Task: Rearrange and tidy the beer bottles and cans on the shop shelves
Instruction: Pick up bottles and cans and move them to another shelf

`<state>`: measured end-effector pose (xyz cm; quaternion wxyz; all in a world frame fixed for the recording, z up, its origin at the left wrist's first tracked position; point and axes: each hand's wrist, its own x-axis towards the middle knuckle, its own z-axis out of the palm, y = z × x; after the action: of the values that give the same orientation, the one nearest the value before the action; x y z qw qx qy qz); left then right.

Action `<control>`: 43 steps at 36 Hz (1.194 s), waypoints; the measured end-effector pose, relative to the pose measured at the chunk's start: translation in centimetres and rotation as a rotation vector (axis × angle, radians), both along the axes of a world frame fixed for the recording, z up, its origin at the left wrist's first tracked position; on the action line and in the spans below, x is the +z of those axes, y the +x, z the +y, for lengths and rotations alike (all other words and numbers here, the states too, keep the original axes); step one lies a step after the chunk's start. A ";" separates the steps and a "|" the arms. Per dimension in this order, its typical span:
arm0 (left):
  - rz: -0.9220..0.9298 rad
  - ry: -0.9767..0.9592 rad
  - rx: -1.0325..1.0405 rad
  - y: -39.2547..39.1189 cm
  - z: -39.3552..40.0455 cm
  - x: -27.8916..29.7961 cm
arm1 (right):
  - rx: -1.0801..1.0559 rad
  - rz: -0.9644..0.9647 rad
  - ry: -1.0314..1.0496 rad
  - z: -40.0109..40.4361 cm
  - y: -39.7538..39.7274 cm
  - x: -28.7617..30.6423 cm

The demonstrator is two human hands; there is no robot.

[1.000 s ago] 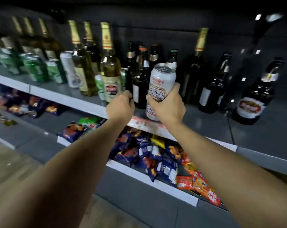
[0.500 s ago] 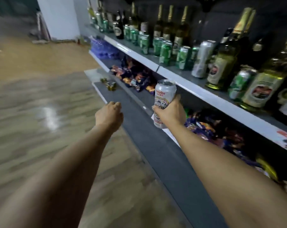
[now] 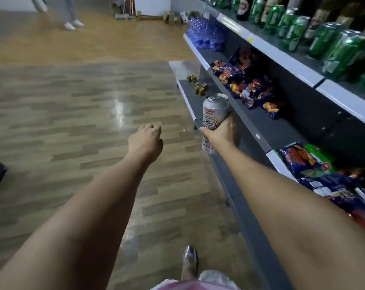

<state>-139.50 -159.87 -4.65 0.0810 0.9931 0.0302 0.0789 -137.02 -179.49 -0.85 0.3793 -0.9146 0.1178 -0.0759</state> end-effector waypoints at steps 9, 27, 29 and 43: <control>-0.004 0.041 0.058 11.0 4.3 -0.1 | 0.068 0.012 -0.023 4.7 12.1 -1.0; -0.004 0.061 0.047 37.5 9.8 0.9 | 0.031 0.041 -0.015 9.9 38.4 -2.0; -0.002 0.046 0.038 40.2 10.5 0.5 | 0.025 0.044 -0.014 10.7 40.9 -2.4; -0.045 0.060 -0.082 63.1 20.5 1.1 | -0.030 0.025 -0.062 19.8 62.0 -1.5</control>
<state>-76.37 -139.39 -3.50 0.0552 0.9935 -0.0150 0.0986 -75.02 -159.68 -2.35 0.3483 -0.9249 0.1337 -0.0736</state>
